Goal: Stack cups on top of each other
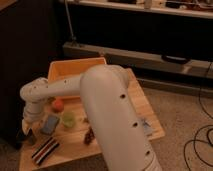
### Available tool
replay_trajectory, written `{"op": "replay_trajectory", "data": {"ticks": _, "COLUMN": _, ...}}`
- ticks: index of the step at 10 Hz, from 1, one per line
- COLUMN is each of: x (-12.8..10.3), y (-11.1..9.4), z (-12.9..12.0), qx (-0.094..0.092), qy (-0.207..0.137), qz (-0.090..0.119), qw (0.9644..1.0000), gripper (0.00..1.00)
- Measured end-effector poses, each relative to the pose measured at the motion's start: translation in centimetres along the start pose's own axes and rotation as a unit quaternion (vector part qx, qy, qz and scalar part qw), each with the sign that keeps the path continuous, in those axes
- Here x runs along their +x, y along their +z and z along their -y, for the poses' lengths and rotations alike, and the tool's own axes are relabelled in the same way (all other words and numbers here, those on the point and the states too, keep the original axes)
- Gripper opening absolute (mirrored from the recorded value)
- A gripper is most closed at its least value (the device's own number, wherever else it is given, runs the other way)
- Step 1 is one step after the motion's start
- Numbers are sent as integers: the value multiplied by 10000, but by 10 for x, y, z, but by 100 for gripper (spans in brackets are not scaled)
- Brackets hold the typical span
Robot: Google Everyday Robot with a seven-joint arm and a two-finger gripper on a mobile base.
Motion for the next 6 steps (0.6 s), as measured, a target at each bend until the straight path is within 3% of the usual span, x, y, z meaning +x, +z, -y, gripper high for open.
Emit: {"op": "replay_trajectory", "data": {"ticks": 6, "x": -4, "y": 7, "z": 4, "qx": -68, "qy": 55, "qz": -105, "qw": 9999, "gripper": 44}}
